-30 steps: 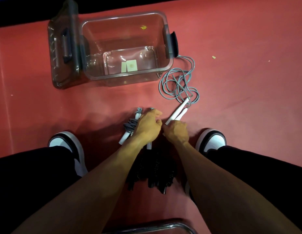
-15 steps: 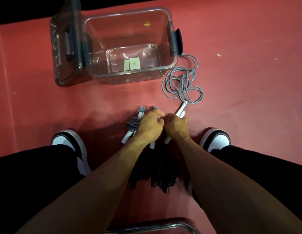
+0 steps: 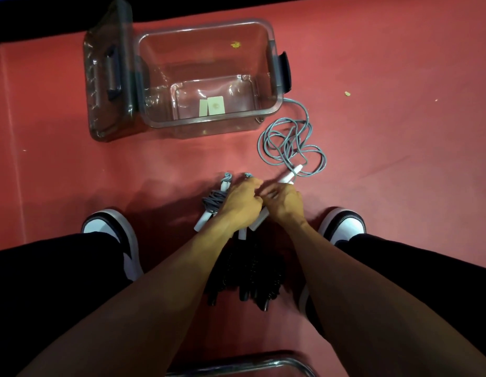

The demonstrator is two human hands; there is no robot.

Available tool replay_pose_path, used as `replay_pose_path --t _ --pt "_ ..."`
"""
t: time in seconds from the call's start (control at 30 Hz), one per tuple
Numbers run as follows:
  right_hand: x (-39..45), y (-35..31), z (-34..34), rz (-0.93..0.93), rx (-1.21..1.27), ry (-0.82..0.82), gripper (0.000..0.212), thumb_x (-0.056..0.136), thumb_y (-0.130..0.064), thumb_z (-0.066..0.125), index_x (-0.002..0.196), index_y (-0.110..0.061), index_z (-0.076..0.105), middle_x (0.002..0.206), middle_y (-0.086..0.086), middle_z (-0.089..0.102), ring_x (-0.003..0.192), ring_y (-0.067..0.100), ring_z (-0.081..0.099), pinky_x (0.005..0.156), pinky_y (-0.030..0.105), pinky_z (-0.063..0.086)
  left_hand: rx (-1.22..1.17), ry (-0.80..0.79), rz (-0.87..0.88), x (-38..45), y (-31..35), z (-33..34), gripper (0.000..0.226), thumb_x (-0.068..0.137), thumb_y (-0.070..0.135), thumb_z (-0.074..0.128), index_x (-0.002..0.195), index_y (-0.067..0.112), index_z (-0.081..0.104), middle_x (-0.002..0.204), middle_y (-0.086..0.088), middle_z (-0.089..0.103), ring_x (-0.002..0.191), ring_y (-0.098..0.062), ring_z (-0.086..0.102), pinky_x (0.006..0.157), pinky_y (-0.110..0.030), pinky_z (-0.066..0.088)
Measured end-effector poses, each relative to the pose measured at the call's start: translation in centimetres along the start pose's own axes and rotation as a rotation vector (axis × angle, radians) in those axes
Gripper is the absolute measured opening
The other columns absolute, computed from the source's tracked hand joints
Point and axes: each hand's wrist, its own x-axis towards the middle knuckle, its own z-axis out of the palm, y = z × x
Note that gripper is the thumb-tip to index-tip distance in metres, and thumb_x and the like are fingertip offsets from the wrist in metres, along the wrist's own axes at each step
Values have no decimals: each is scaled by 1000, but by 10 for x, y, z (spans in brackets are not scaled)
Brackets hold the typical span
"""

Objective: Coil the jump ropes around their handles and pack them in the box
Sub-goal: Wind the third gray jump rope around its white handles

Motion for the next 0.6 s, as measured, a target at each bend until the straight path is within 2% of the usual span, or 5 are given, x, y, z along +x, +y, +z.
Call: replay_pose_path --t 0.13,0.27,0.4,0.5,0.6 --pt "-2 -11 -7 -50 91 -106 17 84 -6 73 75 -21 71 49 -21 57 47 -14 52 55 3 38 3 -33 -26 2 5 2 52 97 -1 46 147 11 47 147 -6 54 135 -22 50 106 -21 36" --pt "-6 -16 -16 -60 86 -114 8 86 -7 70 85 -14 74 68 -8 63 53 -5 54 53 2 38 -1 -12 18 6 5 -1 28 92 -2 48 113 4 66 118 -16 67 110 -29 62 98 -41 49" --pt "-17 -31 -29 -85 117 -69 20 85 4 50 91 -10 63 68 -3 58 55 7 51 46 11 38 -25 23 80 8 10 1 15 94 5 56 95 2 70 88 -19 71 76 -29 60 78 -47 55" --pt "-26 -48 -47 -115 197 -53 26 83 8 46 92 -16 52 65 -1 54 50 11 50 44 19 41 -184 129 87 0 23 -6 21 96 26 66 96 5 69 90 -18 72 76 -32 66 76 -44 57" --pt "-41 -72 -73 -181 160 -66 49 85 8 47 125 -19 46 81 13 61 57 26 57 47 30 49 -310 140 107 -14 42 -23 12 93 21 73 92 10 67 80 -10 70 68 -26 68 63 -33 58"
